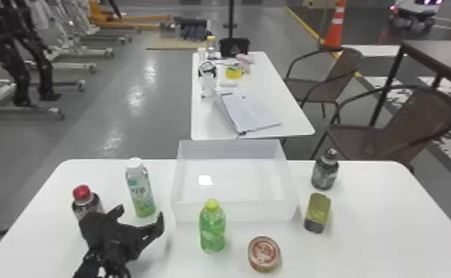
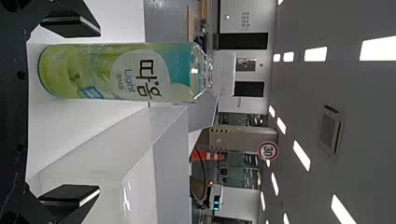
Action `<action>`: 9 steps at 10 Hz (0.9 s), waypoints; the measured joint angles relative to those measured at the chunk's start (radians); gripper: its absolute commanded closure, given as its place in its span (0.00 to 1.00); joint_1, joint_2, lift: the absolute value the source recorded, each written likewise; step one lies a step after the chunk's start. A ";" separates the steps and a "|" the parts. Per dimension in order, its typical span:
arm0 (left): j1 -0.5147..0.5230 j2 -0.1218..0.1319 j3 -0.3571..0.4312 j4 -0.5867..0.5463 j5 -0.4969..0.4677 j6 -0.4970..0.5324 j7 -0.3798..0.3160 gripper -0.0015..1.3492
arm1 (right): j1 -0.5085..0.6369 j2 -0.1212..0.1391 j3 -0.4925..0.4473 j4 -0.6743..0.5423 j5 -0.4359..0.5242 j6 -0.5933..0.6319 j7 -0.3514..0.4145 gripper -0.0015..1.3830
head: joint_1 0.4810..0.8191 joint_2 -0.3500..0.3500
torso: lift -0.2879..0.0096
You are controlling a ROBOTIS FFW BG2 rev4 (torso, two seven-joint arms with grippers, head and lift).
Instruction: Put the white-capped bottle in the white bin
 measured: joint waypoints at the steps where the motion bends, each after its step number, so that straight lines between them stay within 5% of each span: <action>1: -0.017 0.000 0.002 0.020 0.000 0.001 0.016 0.08 | -0.002 0.003 0.000 0.003 0.000 0.000 0.003 0.06 | 0.20 0.50 | 0.63; 9: -0.186 0.000 0.004 0.203 -0.001 0.013 0.060 0.07 | -0.024 0.011 0.000 0.018 0.003 0.000 0.025 0.06 | 0.20 0.50 | 0.63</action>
